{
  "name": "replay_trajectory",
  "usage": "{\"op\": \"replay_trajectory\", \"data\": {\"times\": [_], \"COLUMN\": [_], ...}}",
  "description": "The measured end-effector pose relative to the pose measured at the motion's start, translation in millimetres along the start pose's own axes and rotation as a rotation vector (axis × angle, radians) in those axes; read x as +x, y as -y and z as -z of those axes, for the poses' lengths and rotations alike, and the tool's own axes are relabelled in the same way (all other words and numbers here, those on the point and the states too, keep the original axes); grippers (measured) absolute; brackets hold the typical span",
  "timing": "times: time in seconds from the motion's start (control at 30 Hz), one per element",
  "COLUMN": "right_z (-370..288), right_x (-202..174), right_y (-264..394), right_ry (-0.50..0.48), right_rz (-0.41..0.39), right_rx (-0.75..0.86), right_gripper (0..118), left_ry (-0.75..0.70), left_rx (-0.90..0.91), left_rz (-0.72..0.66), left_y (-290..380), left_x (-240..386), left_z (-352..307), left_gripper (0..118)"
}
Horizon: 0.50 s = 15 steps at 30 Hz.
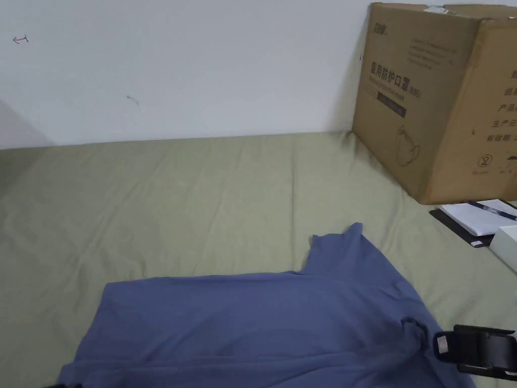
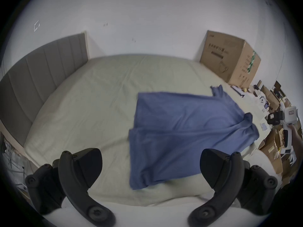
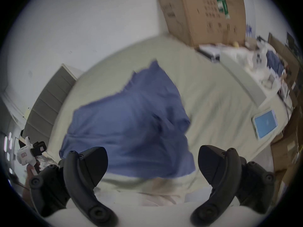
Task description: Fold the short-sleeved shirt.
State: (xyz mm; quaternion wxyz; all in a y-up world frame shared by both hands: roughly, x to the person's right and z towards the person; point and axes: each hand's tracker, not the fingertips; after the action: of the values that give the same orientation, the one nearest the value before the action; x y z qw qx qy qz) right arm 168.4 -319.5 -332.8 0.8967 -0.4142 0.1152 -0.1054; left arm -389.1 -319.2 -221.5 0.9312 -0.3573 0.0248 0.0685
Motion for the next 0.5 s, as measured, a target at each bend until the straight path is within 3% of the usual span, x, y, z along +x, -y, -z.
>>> {"op": "replay_trajectory", "data": {"times": [0.07,0.1,0.13,0.2,0.23,0.33,0.43,0.5], "right_z": [-19.4,-28.9,-34.7,-32.1,-30.6,-22.2,-12.6,-6.2], "right_x": [-33.3,-52.4,-66.7,-86.1,-93.9,-105.4,-107.9,-106.1], "right_y": [5.2,14.0,21.3,34.3,41.2,34.4,18.5,7.0], "right_ry": [0.0,-0.036,-0.061,-0.067,-0.083,-0.172,-0.179,-0.166], "right_rz": [-0.072,-0.117,-0.154,-0.22,-0.246,-0.212,-0.226,-0.233], "right_rx": [0.174,0.303,0.391,0.505,0.574,0.534,0.488,0.488], "right_gripper": [109,100,72,20,6,0,0,0], "left_ry": [0.048,0.086,0.078,-0.015,-0.068,0.076,0.055,0.046], "left_rx": [0.11,0.205,0.261,0.309,0.322,0.292,0.274,0.211], "left_rz": [-0.012,-0.004,0.019,0.096,0.128,0.097,0.101,0.007], "left_y": [-3.7,-1.0,-0.3,-0.2,4.1,-16.6,-64.0,-103.0], "left_x": [18.5,26.0,37.0,61.1,64.7,70.3,54.9,29.7], "left_z": [-14.8,-20.8,-25.2,-23.3,-17.9,-12.4,9.1,36.0], "left_gripper": [115,108,76,2,0,0,0,0]}}
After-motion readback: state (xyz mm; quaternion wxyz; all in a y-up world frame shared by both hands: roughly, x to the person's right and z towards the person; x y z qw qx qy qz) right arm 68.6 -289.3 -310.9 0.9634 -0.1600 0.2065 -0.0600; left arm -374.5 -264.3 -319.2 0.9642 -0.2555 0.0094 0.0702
